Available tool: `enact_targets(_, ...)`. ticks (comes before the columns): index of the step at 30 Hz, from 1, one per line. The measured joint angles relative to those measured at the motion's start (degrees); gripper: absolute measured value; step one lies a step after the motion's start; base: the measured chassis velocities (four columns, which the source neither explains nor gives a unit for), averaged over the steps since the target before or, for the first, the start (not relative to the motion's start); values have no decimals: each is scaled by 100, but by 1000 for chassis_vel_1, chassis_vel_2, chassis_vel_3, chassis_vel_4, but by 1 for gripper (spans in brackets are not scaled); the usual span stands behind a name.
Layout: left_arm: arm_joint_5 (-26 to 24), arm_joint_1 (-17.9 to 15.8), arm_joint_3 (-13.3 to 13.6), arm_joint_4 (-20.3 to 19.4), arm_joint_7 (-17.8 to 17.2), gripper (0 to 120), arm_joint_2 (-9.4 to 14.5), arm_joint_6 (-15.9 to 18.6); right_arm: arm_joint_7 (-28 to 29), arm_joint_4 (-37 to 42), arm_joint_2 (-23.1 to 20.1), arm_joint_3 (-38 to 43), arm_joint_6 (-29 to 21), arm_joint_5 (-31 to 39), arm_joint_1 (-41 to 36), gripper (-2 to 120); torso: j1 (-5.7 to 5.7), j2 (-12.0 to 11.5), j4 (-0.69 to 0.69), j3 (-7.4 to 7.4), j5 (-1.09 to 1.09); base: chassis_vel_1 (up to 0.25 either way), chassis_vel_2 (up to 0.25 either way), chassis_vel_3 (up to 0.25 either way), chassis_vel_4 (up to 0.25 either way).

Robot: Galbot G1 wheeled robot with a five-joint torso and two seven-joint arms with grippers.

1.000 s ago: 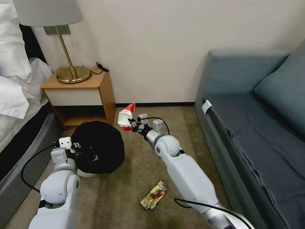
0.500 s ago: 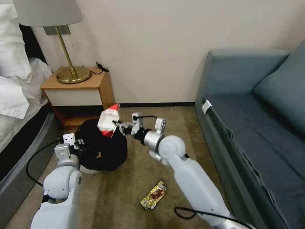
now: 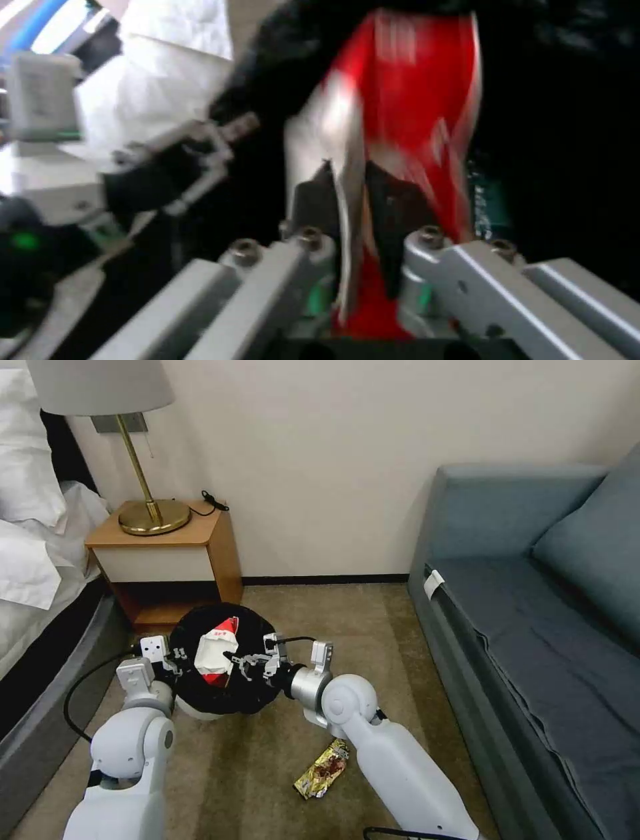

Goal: Pick up the trash bin, then pick up the garbage on the floor and place it into the trash bin.

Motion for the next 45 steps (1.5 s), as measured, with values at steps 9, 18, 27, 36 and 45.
enact_targets(9,21,1,5,83,11,4,-8,-18,63,-33,-2,102,19,-93,-42,45,0,0,0,0,0,0,0,0,0)
enact_targets(18,-42,30,-209,264,25,4,73,-145,205,-6,-350,274,53,-477,29,79,0,0,0,0,0,0,0,0,0)
enact_targets(27,238,4,-365,645,-43,4,114,-362,1359,9,-1153,-90,-774,-925,-127,99,0,0,-1,0,-1,0,0,0,0)
enact_targets(36,248,22,-444,750,-40,4,173,-446,2195,-83,-1383,-651,-1104,-953,-461,100,0,0,0,0,0,0,0,0,0)
enact_targets(45,245,-9,-559,862,-35,4,254,-529,2337,-278,-1552,-1010,-1137,-1082,-609,100,0,0,0,0,0,0,0,0,0)
